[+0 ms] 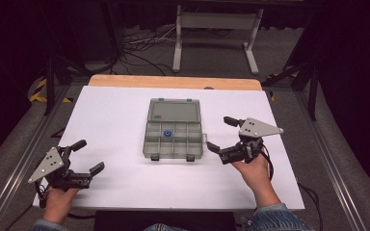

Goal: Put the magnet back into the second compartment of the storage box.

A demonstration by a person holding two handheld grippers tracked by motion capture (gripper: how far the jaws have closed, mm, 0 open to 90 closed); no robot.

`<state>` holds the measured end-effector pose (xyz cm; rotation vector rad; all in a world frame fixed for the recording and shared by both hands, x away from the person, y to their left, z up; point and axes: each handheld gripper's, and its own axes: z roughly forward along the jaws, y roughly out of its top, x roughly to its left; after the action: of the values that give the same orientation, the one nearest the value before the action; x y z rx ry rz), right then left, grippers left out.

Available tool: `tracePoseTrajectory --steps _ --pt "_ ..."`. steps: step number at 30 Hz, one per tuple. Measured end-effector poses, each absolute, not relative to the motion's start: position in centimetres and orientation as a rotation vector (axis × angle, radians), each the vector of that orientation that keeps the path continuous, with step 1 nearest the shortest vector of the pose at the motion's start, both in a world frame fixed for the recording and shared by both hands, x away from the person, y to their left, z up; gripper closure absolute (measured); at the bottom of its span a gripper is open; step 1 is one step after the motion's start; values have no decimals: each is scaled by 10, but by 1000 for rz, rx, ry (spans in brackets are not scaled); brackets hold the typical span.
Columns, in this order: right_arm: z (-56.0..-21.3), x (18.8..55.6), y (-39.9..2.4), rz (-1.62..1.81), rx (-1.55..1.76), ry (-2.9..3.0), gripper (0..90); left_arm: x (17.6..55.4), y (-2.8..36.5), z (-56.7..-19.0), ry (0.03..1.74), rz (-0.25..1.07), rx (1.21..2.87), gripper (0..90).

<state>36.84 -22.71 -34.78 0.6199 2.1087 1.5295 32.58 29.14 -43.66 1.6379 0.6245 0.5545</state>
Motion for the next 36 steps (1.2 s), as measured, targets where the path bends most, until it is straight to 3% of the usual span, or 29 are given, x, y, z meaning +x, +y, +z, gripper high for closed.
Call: tracePoseTrajectory --steps 36 --pt "-426 334 -288 1603 662 1888 0 327 291 -439 615 557 1638 5"
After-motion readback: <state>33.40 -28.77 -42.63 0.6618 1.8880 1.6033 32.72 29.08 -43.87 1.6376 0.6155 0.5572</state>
